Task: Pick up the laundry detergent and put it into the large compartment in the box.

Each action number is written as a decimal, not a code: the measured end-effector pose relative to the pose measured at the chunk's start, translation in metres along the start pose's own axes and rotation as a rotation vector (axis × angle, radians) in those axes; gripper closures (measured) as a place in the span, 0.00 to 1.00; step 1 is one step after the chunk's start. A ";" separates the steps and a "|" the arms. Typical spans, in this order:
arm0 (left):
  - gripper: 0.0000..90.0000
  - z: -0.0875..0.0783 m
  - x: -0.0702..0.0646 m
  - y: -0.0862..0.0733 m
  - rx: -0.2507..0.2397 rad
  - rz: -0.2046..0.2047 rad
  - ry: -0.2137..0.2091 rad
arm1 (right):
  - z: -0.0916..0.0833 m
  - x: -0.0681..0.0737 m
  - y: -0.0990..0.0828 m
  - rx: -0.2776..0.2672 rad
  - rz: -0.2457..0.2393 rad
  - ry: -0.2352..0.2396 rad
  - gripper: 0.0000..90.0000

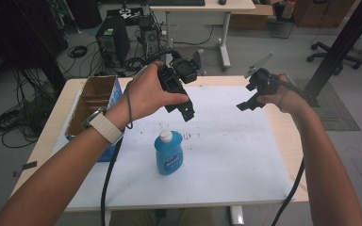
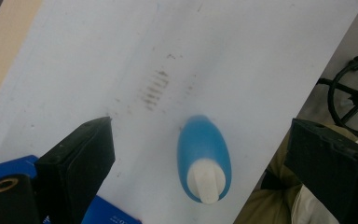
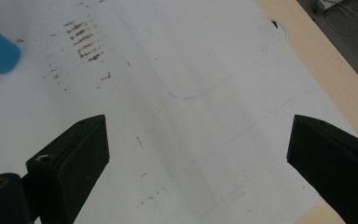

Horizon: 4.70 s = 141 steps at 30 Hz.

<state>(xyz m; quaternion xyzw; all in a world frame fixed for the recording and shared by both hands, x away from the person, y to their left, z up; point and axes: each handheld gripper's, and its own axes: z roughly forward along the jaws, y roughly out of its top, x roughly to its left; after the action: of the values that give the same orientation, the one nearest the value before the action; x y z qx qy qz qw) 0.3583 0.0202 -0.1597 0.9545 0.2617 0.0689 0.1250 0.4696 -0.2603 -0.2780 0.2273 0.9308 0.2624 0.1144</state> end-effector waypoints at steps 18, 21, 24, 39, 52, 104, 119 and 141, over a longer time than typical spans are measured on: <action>0.11 -0.002 -0.003 -0.008 0.054 -0.022 -0.004 | 0.001 0.003 0.001 0.000 -0.006 0.003 0.06; 0.11 -0.001 -0.002 -0.009 0.062 -0.027 -0.005 | 0.001 0.003 0.002 0.000 -0.008 0.003 0.06; 0.11 -0.001 -0.002 -0.009 0.076 -0.036 -0.012 | 0.001 0.003 0.002 0.000 -0.007 0.003 0.06; 0.11 0.005 0.002 -0.009 0.120 -0.112 0.006 | 0.002 0.004 0.003 0.002 -0.010 0.006 0.07; 0.11 0.012 0.001 -0.012 0.163 -0.138 -0.003 | 0.002 0.005 0.003 0.003 -0.011 0.010 0.07; 0.11 0.044 0.000 -0.033 0.146 -0.160 -0.027 | 0.004 0.009 0.006 0.010 -0.017 0.016 0.07; 0.10 0.061 -0.002 -0.038 0.142 -0.169 -0.041 | 0.005 0.010 0.007 0.011 -0.021 0.020 0.07; 0.10 0.085 -0.004 -0.040 0.164 -0.160 -0.058 | 0.005 0.009 0.004 0.010 -0.016 0.018 0.07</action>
<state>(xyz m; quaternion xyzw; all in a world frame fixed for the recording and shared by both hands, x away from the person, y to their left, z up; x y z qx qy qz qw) 0.3528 0.0345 -0.2530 0.9391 0.3383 0.0095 0.0591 0.4644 -0.2511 -0.2808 0.2181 0.9348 0.2591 0.1068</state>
